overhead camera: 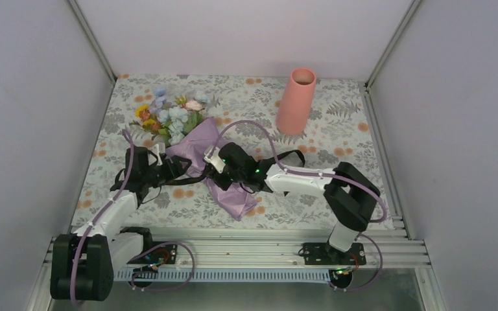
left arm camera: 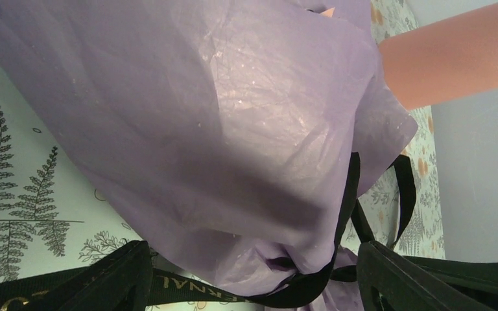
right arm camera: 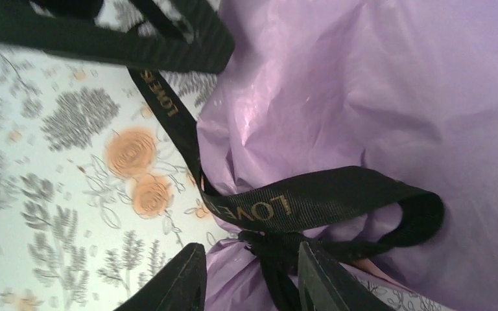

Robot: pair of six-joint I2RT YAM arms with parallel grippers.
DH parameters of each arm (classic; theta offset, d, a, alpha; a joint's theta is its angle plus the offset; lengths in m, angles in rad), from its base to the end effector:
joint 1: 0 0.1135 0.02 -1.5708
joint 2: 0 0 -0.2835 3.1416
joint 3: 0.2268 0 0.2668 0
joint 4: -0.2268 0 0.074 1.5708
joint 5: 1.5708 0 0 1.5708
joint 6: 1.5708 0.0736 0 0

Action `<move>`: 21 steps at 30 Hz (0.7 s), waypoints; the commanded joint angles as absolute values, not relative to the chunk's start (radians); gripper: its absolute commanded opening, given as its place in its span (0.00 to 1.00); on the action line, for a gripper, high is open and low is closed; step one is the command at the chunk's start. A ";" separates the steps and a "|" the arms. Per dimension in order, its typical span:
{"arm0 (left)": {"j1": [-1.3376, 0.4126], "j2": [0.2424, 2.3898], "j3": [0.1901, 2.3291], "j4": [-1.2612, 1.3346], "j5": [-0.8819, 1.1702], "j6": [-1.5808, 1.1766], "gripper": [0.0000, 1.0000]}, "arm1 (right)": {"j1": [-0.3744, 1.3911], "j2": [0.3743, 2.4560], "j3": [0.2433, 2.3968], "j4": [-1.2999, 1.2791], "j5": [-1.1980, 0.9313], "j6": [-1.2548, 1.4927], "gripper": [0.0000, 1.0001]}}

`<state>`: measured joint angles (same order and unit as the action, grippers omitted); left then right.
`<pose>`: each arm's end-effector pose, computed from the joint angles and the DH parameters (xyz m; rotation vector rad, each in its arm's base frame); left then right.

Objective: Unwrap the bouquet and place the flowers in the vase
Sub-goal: Untie the ribbon from the wrapping paper.

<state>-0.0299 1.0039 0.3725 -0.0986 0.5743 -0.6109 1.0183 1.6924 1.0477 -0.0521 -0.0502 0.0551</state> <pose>0.2129 -0.0464 0.1571 -0.3736 2.3262 -0.9835 0.2127 0.3521 0.1920 -1.1100 2.0646 0.6104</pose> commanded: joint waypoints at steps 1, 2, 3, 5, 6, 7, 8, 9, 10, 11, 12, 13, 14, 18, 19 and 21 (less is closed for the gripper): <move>-0.029 1.030 0.368 -0.027 0.596 -0.623 0.79 | 1.030 1.800 1.105 -0.111 -0.018 -0.128 0.37; -0.029 1.038 0.368 -0.019 0.597 -0.624 0.78 | 1.029 1.817 1.122 -0.119 -0.021 -0.145 0.37; -0.029 1.050 0.368 -0.013 0.597 -0.626 0.78 | 1.031 1.830 1.127 -0.118 -0.031 -0.183 0.37; -0.029 1.066 0.370 -0.001 0.597 -0.626 0.78 | 1.035 1.834 1.116 -0.082 -0.032 -0.242 0.37; -0.029 1.073 0.374 0.000 0.597 -0.624 0.78 | 1.035 1.830 1.099 -0.056 -0.022 -0.266 0.36; -0.029 1.081 0.379 -0.001 0.596 -0.619 0.78 | 1.036 1.826 1.084 -0.033 -0.008 -0.287 0.36; -0.029 1.087 0.387 -0.007 0.592 -0.610 0.77 | 1.036 1.821 1.067 -0.013 0.006 -0.305 0.35; -0.029 1.090 0.396 -0.017 0.587 -0.600 0.77 | 1.035 1.815 1.054 0.001 0.030 -0.317 0.35; -0.029 1.088 0.401 -0.026 0.577 -0.591 0.77 | 1.034 1.816 1.049 0.009 0.050 -0.318 0.33; -0.029 1.085 0.404 -0.033 0.567 -0.583 0.77 | 1.035 1.816 1.049 0.013 0.060 -0.316 0.30; -0.029 1.083 0.407 -0.036 0.556 -0.577 0.77 | 1.036 1.814 1.050 0.018 0.056 -0.315 0.28; -0.029 1.082 0.405 -0.035 0.545 -0.575 0.77 | 1.036 1.811 1.043 0.033 0.054 -0.310 0.25; -0.029 1.085 0.404 -0.035 0.536 -0.574 0.76 | 1.036 1.801 1.026 0.064 0.060 -0.304 0.22; -0.030 1.113 0.402 -0.025 0.532 -0.583 0.75 | 1.038 1.744 0.940 0.195 0.047 -0.292 0.14; -0.031 1.116 0.401 -0.023 0.532 -0.583 0.74 | 1.040 1.733 0.925 0.217 0.036 -0.295 0.13; -0.031 1.122 0.399 -0.018 0.528 -0.583 0.74 | 1.046 1.723 0.910 0.240 0.023 -0.307 0.11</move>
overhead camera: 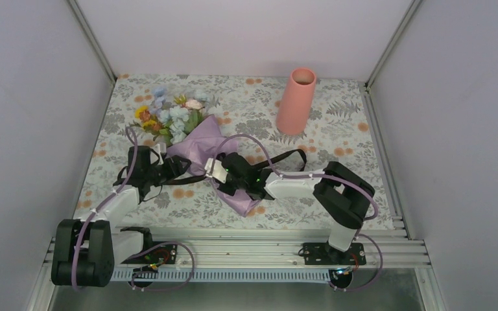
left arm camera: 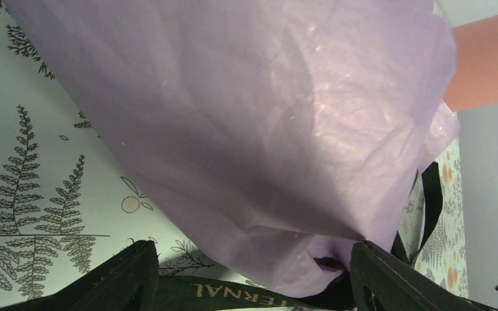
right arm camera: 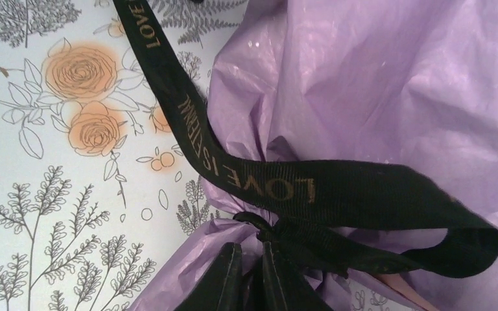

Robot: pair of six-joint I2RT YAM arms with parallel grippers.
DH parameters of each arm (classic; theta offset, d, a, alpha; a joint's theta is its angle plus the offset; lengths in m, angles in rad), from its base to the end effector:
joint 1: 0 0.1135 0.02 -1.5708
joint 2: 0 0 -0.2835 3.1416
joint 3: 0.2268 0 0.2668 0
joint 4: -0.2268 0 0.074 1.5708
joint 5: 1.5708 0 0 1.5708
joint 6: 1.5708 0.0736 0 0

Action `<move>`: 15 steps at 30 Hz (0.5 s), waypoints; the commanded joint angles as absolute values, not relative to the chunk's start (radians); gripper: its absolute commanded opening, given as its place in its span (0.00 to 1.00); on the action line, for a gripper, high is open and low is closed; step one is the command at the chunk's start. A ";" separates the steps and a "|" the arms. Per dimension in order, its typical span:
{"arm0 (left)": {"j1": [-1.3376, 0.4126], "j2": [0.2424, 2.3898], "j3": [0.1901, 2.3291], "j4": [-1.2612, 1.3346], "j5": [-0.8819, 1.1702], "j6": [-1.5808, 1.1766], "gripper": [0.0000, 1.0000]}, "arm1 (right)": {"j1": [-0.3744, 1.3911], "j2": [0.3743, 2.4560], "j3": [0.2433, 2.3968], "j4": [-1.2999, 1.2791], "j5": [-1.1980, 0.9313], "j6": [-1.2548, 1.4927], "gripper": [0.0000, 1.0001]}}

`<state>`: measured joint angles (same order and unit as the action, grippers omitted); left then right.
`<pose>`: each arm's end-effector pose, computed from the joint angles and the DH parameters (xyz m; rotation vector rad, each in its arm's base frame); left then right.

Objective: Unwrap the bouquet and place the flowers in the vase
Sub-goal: Untie the ribbon from the wrapping paper.

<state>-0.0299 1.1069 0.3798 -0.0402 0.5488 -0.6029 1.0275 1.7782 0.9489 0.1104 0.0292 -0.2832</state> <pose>0.2245 -0.0451 0.1441 -0.3987 2.3588 -0.9495 0.2134 0.3492 0.1425 -1.3984 1.8444 0.3504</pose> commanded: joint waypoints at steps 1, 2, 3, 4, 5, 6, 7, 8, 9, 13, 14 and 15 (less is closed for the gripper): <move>-0.031 1.126 0.397 -0.016 0.526 -0.583 0.74 | 1.051 1.723 0.912 0.238 0.022 -0.314 0.11; -0.031 1.127 0.398 -0.017 0.525 -0.583 0.74 | 1.055 1.723 0.917 0.227 0.018 -0.322 0.10; -0.031 1.127 0.400 -0.017 0.522 -0.582 0.73 | 1.059 1.724 0.924 0.213 0.015 -0.331 0.10; -0.031 1.128 0.399 -0.017 0.520 -0.582 0.73 | 1.062 1.727 0.932 0.196 0.013 -0.338 0.10; -0.031 1.127 0.401 -0.016 0.518 -0.581 0.73 | 1.066 1.725 0.937 0.186 0.013 -0.345 0.10; -0.030 1.127 0.402 -0.016 0.517 -0.580 0.73 | 1.067 1.720 0.942 0.176 0.014 -0.348 0.10; -0.031 1.128 0.402 -0.015 0.515 -0.578 0.73 | 1.069 1.714 0.946 0.170 0.011 -0.353 0.10; -0.031 1.129 0.405 -0.016 0.511 -0.574 0.73 | 1.070 1.707 0.946 0.165 0.004 -0.357 0.11; -0.031 1.132 0.407 -0.018 0.507 -0.572 0.73 | 1.071 1.701 0.945 0.160 -0.006 -0.359 0.12; -0.033 1.139 0.420 -0.030 0.506 -0.566 0.73 | 1.073 1.686 0.955 0.121 -0.079 -0.357 0.12; -0.032 1.138 0.421 -0.028 0.504 -0.564 0.73 | 1.075 1.683 0.950 0.117 -0.098 -0.359 0.12; -0.032 1.140 0.424 -0.026 0.501 -0.561 0.73 | 1.076 1.683 0.946 0.116 -0.111 -0.364 0.12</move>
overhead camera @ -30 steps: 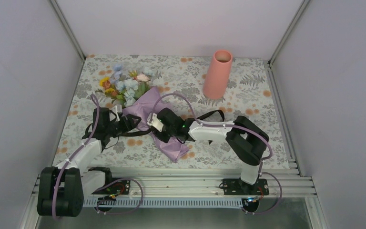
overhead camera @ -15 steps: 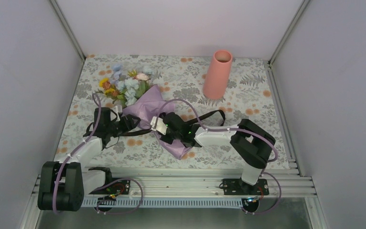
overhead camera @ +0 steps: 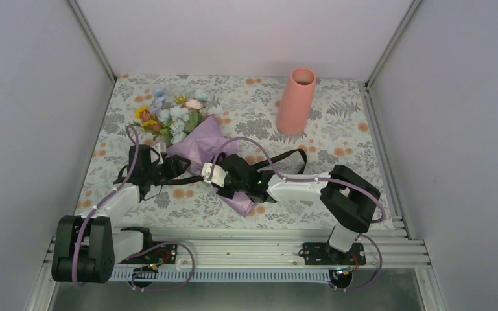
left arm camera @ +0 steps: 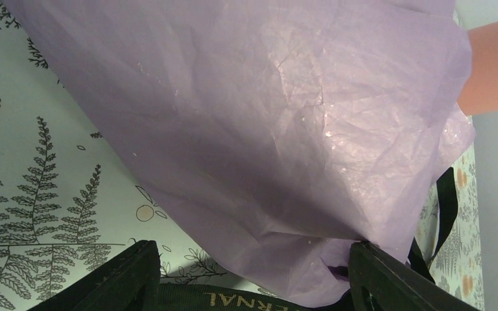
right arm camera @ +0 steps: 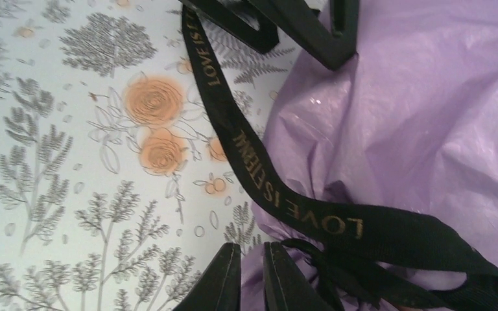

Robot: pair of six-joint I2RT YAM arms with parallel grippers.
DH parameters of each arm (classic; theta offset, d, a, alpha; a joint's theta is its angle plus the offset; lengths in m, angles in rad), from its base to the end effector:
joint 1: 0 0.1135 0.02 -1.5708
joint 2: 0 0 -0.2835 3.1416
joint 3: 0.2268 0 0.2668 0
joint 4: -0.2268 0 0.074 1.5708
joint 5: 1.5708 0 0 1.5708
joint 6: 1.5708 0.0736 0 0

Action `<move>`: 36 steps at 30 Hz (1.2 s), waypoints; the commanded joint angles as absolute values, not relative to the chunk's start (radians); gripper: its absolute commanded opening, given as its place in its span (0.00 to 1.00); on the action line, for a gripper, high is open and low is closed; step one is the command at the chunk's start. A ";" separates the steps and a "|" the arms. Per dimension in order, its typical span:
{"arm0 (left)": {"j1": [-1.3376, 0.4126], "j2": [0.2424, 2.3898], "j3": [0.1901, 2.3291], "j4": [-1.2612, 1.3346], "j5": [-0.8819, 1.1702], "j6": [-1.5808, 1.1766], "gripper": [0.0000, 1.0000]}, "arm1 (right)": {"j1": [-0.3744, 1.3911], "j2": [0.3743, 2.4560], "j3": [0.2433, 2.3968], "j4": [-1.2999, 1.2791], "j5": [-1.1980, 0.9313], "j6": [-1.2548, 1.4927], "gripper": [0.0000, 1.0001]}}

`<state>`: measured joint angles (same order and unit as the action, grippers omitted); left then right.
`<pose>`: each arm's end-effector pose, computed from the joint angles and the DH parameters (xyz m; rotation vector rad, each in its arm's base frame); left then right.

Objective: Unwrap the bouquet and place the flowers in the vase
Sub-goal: Untie the ribbon from the wrapping paper.

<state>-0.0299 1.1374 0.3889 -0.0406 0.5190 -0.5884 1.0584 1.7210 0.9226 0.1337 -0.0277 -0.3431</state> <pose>0.2282 -0.0433 0.1400 -0.4088 2.3772 -0.9070 0.1958 0.3522 0.1584 -1.4743 1.7240 0.4160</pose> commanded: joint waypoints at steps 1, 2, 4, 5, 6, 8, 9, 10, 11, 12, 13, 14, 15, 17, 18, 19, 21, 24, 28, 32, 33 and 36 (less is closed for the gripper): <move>-0.032 1.143 0.427 -0.027 0.495 -0.558 0.73 | 1.077 1.685 0.943 0.114 -0.117 -0.368 0.13; -0.032 1.150 0.433 -0.029 0.493 -0.556 0.73 | 1.078 1.688 0.944 0.109 -0.121 -0.368 0.13; -0.032 1.165 0.447 -0.038 0.496 -0.549 0.73 | 1.081 1.697 0.956 0.091 -0.120 -0.373 0.14; -0.032 1.165 0.454 -0.042 0.497 -0.547 0.73 | 1.083 1.702 0.963 0.081 -0.121 -0.377 0.14; -0.032 1.167 0.457 -0.043 0.495 -0.545 0.73 | 1.085 1.703 0.970 0.074 -0.119 -0.384 0.14; -0.032 1.164 0.461 -0.046 0.494 -0.540 0.72 | 1.087 1.703 0.980 0.063 -0.116 -0.396 0.14; -0.032 1.164 0.464 -0.051 0.492 -0.539 0.73 | 1.088 1.700 0.986 0.057 -0.114 -0.400 0.14; -0.032 1.163 0.467 -0.055 0.490 -0.538 0.72 | 1.088 1.697 0.992 0.045 -0.106 -0.404 0.15; -0.032 1.163 0.468 -0.058 0.487 -0.539 0.73 | 1.088 1.693 0.999 0.033 -0.104 -0.408 0.15; -0.033 1.162 0.469 -0.058 0.486 -0.542 0.73 | 1.088 1.686 1.003 0.019 -0.108 -0.418 0.16; -0.032 1.163 0.468 -0.059 0.487 -0.545 0.73 | 1.088 1.678 1.001 0.010 -0.110 -0.430 0.16; -0.032 1.165 0.469 -0.060 0.488 -0.545 0.72 | 1.088 1.672 0.991 0.011 -0.108 -0.448 0.15; -0.032 1.166 0.467 -0.060 0.487 -0.544 0.72 | 1.088 1.644 0.974 0.022 -0.102 -0.464 0.15; -0.032 1.168 0.466 -0.059 0.481 -0.542 0.72 | 1.089 1.613 0.940 0.047 -0.079 -0.491 0.15; -0.032 1.171 0.465 -0.058 0.479 -0.540 0.72 | 1.089 1.606 0.933 0.051 -0.067 -0.497 0.15; -0.032 1.173 0.462 -0.056 0.476 -0.540 0.72 | 1.088 1.603 0.931 0.050 -0.048 -0.504 0.15; -0.032 1.178 0.459 -0.051 0.477 -0.540 0.72 | 1.088 1.606 0.933 0.058 0.026 -0.510 0.13; -0.033 1.186 0.459 -0.049 0.486 -0.539 0.72 | 1.088 1.619 0.933 0.048 0.086 -0.547 0.15; -0.034 1.175 0.460 -0.051 0.519 -0.548 0.72 | 1.088 1.655 0.945 0.011 0.135 -0.599 0.24; -0.034 1.150 0.455 -0.053 0.533 -0.563 0.72 | 1.086 1.713 0.958 0.015 0.173 -0.650 0.31; -0.034 1.145 0.452 -0.050 0.535 -0.567 0.72 | 1.085 1.729 0.967 0.020 0.181 -0.662 0.32; -0.034 1.146 0.448 -0.048 0.537 -0.569 0.72 | 1.082 1.772 0.979 0.047 0.215 -0.691 0.34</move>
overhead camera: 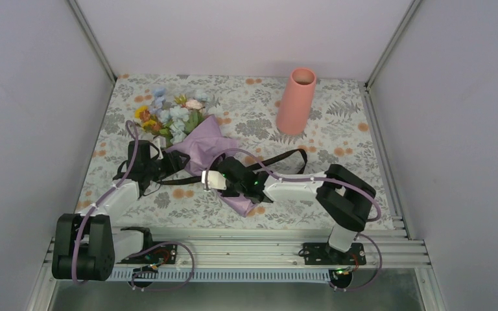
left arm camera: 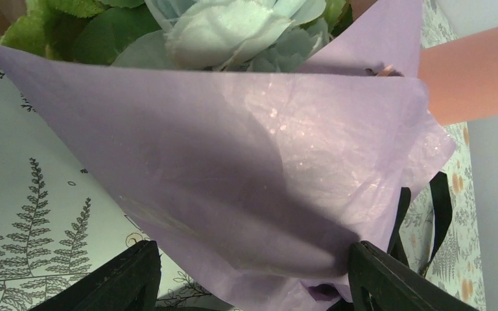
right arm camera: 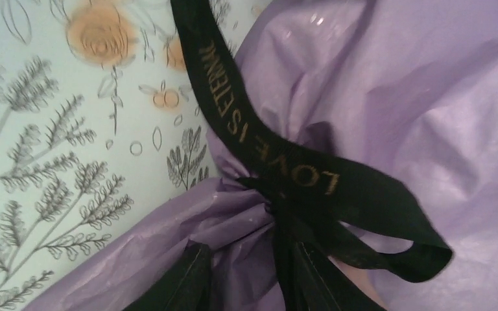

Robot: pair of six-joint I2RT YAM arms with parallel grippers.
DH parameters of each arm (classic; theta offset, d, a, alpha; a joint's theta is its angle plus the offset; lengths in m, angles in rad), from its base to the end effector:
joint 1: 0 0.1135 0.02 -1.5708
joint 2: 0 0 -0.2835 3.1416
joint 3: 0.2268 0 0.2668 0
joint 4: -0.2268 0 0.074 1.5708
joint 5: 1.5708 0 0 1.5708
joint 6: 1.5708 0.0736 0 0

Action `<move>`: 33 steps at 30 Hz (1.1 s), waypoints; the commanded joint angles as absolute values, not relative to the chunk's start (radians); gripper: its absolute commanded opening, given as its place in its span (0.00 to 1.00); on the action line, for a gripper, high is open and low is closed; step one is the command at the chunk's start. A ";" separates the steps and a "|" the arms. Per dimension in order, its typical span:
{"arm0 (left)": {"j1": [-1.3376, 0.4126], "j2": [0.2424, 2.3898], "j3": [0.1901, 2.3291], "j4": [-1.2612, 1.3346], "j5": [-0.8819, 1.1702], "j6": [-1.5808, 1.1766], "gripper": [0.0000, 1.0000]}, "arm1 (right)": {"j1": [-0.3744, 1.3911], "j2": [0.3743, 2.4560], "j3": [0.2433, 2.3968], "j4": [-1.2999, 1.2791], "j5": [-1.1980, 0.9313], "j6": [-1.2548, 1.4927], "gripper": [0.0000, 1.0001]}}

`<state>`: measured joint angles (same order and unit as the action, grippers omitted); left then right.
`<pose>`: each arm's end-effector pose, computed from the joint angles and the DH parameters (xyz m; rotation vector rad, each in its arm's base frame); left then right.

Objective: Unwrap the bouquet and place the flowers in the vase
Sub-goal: Untie the ribbon from the wrapping paper.

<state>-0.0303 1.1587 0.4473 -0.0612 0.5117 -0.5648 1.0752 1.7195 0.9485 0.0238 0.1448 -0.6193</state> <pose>0.2403 -0.0433 0.1525 -0.3748 2.3617 -0.8883 0.1986 0.3450 0.1560 -1.6814 1.5828 0.0647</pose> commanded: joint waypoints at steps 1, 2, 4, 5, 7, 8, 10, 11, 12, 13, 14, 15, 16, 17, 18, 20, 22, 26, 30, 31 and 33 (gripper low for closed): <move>-0.034 1.149 0.448 -0.048 0.538 -0.570 0.72 | 1.081 1.786 0.977 0.067 0.235 -0.700 0.34; -0.034 1.150 0.446 -0.046 0.540 -0.571 0.72 | 1.079 1.798 0.976 0.085 0.253 -0.707 0.35; -0.034 1.150 0.443 -0.046 0.540 -0.569 0.72 | 1.079 1.818 0.975 0.122 0.289 -0.719 0.35; -0.034 1.151 0.442 -0.044 0.538 -0.568 0.72 | 1.078 1.820 0.974 0.136 0.289 -0.721 0.34; -0.034 1.154 0.440 -0.044 0.539 -0.568 0.72 | 1.080 1.817 0.967 0.168 0.281 -0.722 0.34; -0.034 1.154 0.442 -0.046 0.539 -0.568 0.72 | 1.080 1.813 0.963 0.181 0.277 -0.723 0.33; -0.035 1.155 0.444 -0.046 0.544 -0.569 0.72 | 1.081 1.808 0.962 0.196 0.280 -0.725 0.32; -0.035 1.154 0.445 -0.047 0.544 -0.569 0.72 | 1.081 1.808 0.964 0.197 0.282 -0.727 0.32; -0.035 1.152 0.447 -0.049 0.544 -0.569 0.72 | 1.081 1.807 0.968 0.195 0.285 -0.730 0.32; -0.035 1.149 0.449 -0.049 0.542 -0.570 0.72 | 1.081 1.805 0.973 0.187 0.285 -0.731 0.31; -0.035 1.146 0.450 -0.053 0.541 -0.572 0.72 | 1.083 1.802 0.976 0.176 0.287 -0.730 0.31; -0.036 1.145 0.451 -0.056 0.541 -0.573 0.72 | 1.084 1.798 0.978 0.167 0.289 -0.731 0.31; -0.037 1.144 0.454 -0.058 0.545 -0.574 0.72 | 1.084 1.792 0.980 0.160 0.293 -0.734 0.31; -0.038 1.141 0.456 -0.061 0.550 -0.577 0.72 | 1.085 1.786 0.981 0.150 0.290 -0.734 0.31; -0.039 1.138 0.460 -0.063 0.559 -0.580 0.72 | 1.085 1.783 0.982 0.144 0.287 -0.738 0.31; -0.044 1.127 0.465 -0.069 0.567 -0.586 0.72 | 1.085 1.783 0.986 0.141 0.290 -0.752 0.31; -0.049 1.111 0.463 -0.070 0.568 -0.595 0.72 | 1.083 1.793 1.002 0.125 0.287 -0.759 0.31; -0.054 1.111 0.459 -0.062 0.568 -0.601 0.72 | 1.082 1.808 1.022 0.120 0.282 -0.770 0.31; -0.054 1.141 0.460 -0.051 0.571 -0.599 0.72 | 1.075 1.833 1.049 0.113 0.279 -0.781 0.32; -0.055 1.147 0.458 -0.045 0.572 -0.600 0.72 | 1.071 1.841 1.055 0.108 0.279 -0.784 0.32; -0.056 1.155 0.454 -0.030 0.572 -0.605 0.72 | 1.066 1.855 1.059 0.104 0.281 -0.792 0.32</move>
